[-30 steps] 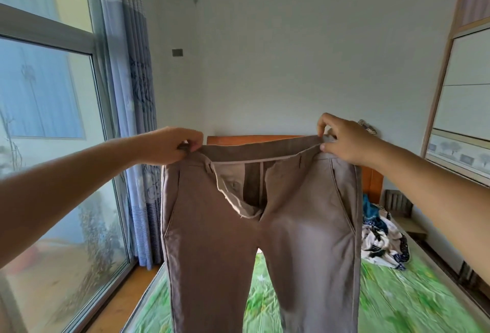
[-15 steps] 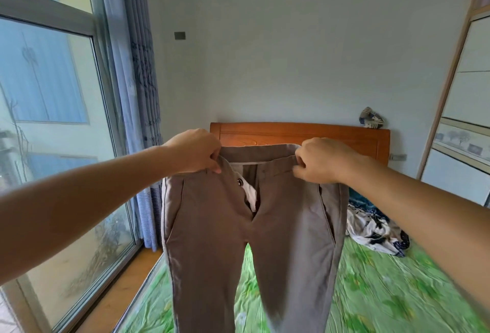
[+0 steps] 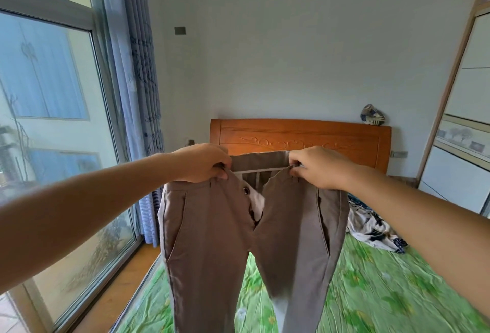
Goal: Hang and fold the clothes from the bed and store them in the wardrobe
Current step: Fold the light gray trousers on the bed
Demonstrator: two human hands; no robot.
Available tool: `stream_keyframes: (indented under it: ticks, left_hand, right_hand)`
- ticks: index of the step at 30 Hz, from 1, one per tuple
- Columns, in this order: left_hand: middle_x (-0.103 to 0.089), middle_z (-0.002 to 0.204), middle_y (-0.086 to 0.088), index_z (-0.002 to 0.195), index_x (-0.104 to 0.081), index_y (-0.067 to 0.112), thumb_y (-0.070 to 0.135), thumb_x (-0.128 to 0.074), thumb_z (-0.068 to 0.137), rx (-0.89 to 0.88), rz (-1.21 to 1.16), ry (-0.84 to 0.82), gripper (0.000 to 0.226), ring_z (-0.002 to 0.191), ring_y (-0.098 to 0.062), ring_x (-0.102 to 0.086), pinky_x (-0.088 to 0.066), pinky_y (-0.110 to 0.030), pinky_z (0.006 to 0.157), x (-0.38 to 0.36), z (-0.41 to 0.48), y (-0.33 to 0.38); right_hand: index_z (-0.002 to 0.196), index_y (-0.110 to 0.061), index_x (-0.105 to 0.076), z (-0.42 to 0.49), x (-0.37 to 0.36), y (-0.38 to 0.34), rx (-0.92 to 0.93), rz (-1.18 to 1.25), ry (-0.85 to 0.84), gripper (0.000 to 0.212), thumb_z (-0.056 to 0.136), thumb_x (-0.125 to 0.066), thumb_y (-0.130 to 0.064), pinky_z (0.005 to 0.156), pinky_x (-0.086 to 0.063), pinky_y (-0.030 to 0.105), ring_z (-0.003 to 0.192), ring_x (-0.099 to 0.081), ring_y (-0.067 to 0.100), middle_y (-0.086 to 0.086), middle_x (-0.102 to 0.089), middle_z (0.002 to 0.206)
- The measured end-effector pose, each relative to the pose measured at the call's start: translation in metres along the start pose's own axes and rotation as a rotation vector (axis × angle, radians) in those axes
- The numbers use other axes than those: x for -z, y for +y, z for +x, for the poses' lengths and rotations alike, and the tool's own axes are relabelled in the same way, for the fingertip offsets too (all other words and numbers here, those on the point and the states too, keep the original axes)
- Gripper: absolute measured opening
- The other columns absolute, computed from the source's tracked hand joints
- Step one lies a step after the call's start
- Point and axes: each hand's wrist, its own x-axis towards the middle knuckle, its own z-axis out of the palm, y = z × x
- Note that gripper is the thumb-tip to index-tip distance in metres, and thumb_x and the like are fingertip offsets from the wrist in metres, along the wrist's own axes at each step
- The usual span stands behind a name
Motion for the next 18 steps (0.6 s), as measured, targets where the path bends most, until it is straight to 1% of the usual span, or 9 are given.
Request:
stream_keyframes:
  ticks: [2,4,7,10,12,13,14,16,18]
  left_hand:
    - [-0.057,0.078,0.013,0.073,-0.059,0.028,0.035,-0.057,0.097,0.057,-0.014,0.037,0.025,0.074,-0.007,-0.055,-0.045,-0.029,0.072,-0.001,0.000,0.001]
    - [-0.051,0.060,0.009,0.060,-0.053,0.024,0.031,-0.053,0.097,0.106,-0.080,0.086,0.038,0.056,-0.006,-0.048,-0.040,-0.028,0.062,0.001,0.001,0.002]
    - [-0.051,0.057,0.006,0.062,-0.056,0.017,0.031,-0.052,0.098,0.121,-0.057,0.054,0.039,0.051,-0.006,-0.045,-0.039,-0.025,0.060,-0.001,0.001,0.004]
    - [-0.055,0.057,0.007,0.066,-0.061,0.021,0.053,-0.051,0.096,0.129,-0.151,-0.006,0.045,0.045,-0.003,-0.043,-0.038,-0.017,0.051,-0.018,-0.005,0.011]
    - [-0.062,0.068,0.000,0.073,-0.064,0.019,0.074,-0.055,0.081,0.124,-0.215,-0.064,0.057,0.051,-0.007,-0.046,-0.039,-0.018,0.050,-0.030,-0.007,0.016]
    - [-0.064,0.079,-0.001,0.079,-0.065,0.018,0.077,-0.062,0.072,0.122,-0.199,-0.098,0.060,0.060,-0.009,-0.049,-0.043,-0.021,0.056,-0.034,-0.008,0.017]
    - [-0.061,0.088,0.004,0.085,-0.065,0.021,0.075,-0.070,0.066,0.118,-0.164,-0.123,0.058,0.069,-0.009,-0.051,-0.047,-0.023,0.064,-0.038,-0.010,0.017]
    - [-0.053,0.098,0.012,0.096,-0.066,0.026,0.063,-0.080,0.067,0.084,-0.111,-0.141,0.050,0.082,-0.006,-0.051,-0.048,-0.025,0.076,-0.045,-0.014,0.018]
    - [-0.052,0.100,0.012,0.099,-0.071,0.023,0.060,-0.074,0.078,0.065,-0.163,-0.107,0.043,0.085,-0.005,-0.052,-0.046,-0.023,0.077,-0.053,-0.016,0.022]
  right_hand:
    - [0.084,-0.029,-0.047,-0.001,-0.004,-0.001,-0.001,-0.016,0.020,0.020,0.101,-0.052,-0.039,0.070,-0.047,0.039,0.081,-0.055,0.016,-0.012,-0.051,0.089]
    - [0.082,-0.026,-0.048,-0.001,-0.007,-0.004,-0.004,-0.006,0.045,0.021,0.100,-0.052,-0.037,0.069,-0.046,0.039,0.080,-0.053,0.015,-0.012,-0.049,0.088]
    - [0.074,-0.026,-0.050,0.001,-0.008,-0.007,-0.020,0.098,0.032,0.023,0.095,-0.059,-0.030,0.062,-0.039,0.034,0.075,-0.053,0.015,-0.011,-0.054,0.081]
    - [0.073,-0.024,-0.051,0.002,-0.015,-0.011,-0.035,0.142,0.003,0.022,0.094,-0.060,-0.024,0.056,-0.032,0.028,0.069,-0.050,0.009,-0.008,-0.057,0.076]
    - [0.074,-0.022,-0.051,0.002,-0.024,-0.012,-0.040,0.154,-0.005,0.021,0.094,-0.057,-0.022,0.055,-0.031,0.027,0.069,-0.049,0.009,-0.006,-0.057,0.076]
    - [0.075,-0.021,-0.051,0.002,-0.027,-0.012,-0.044,0.162,-0.013,0.020,0.094,-0.057,-0.021,0.055,-0.031,0.027,0.069,-0.050,0.011,-0.006,-0.058,0.077]
    - [0.075,-0.020,-0.051,0.003,-0.028,-0.012,-0.049,0.168,-0.017,0.019,0.093,-0.056,-0.020,0.055,-0.031,0.027,0.070,-0.050,0.013,-0.006,-0.058,0.077]
    - [0.075,-0.019,-0.052,0.006,-0.028,-0.012,-0.063,0.192,-0.011,0.017,0.092,-0.057,-0.019,0.056,-0.031,0.028,0.070,-0.050,0.013,-0.006,-0.058,0.077]
    - [0.075,-0.019,-0.053,0.008,-0.028,-0.011,-0.076,0.214,-0.002,0.016,0.090,-0.058,-0.018,0.056,-0.032,0.028,0.069,-0.050,0.009,-0.007,-0.058,0.077]
